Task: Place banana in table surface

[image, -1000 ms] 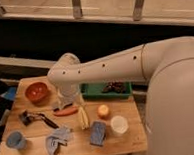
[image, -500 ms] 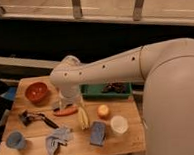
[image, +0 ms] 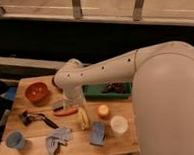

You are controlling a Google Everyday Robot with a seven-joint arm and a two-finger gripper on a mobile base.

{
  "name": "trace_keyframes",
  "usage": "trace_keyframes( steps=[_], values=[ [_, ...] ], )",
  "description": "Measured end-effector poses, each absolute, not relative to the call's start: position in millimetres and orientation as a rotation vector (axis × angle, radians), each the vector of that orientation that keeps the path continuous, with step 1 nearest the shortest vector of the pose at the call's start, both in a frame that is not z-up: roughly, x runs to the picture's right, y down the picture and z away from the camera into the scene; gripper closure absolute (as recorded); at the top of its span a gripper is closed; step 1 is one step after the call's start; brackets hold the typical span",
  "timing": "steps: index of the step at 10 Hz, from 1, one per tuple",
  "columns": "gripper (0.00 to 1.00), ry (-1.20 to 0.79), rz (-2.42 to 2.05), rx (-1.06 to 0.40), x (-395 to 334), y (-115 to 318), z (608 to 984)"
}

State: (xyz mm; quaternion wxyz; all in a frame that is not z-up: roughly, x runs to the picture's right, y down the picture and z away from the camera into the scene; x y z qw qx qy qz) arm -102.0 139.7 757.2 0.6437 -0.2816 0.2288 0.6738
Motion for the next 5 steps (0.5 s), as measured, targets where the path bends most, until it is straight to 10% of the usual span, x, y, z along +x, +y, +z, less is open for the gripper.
trace_keyframes(
  steps=[5],
  values=[
    [0.32, 0.605, 1.555, -0.711, -91, 163, 800]
  ],
)
